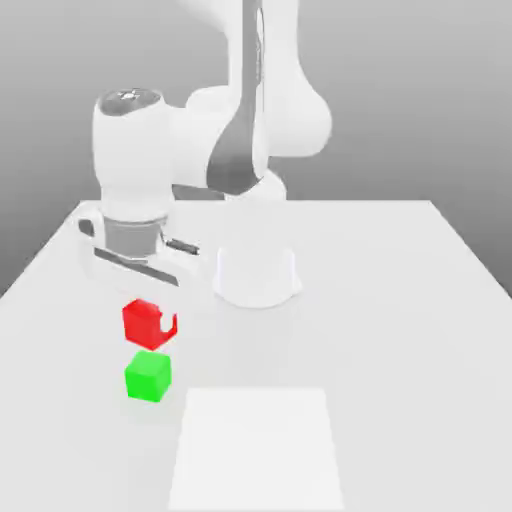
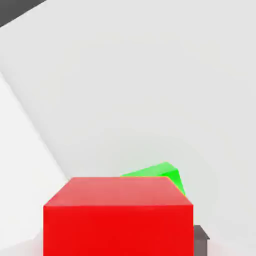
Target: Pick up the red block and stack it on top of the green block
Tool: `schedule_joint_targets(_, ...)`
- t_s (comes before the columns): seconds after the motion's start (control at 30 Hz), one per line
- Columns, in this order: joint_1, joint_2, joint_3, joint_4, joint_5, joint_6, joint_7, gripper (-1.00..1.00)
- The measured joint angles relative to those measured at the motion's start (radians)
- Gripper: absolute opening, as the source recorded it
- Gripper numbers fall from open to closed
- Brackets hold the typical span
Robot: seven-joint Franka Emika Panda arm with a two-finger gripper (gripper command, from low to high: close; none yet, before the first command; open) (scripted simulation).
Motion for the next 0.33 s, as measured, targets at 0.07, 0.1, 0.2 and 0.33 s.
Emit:
schedule_joint_targets(0.07,0.009,0.05,-0.013,-0.002,0.021,0.052,-0.02,-1.0)
schedule_joint_targets(0.1,0.015,0.081,-0.017,-0.001,0.034,0.081,-0.029,-1.0)
schedule_joint_targets(0.2,0.032,0.181,-0.023,0.002,0.079,0.178,-0.061,-1.0)
schedule_joint_targets(0.33,0.045,0.244,-0.022,0.003,0.114,0.239,-0.085,1.0)
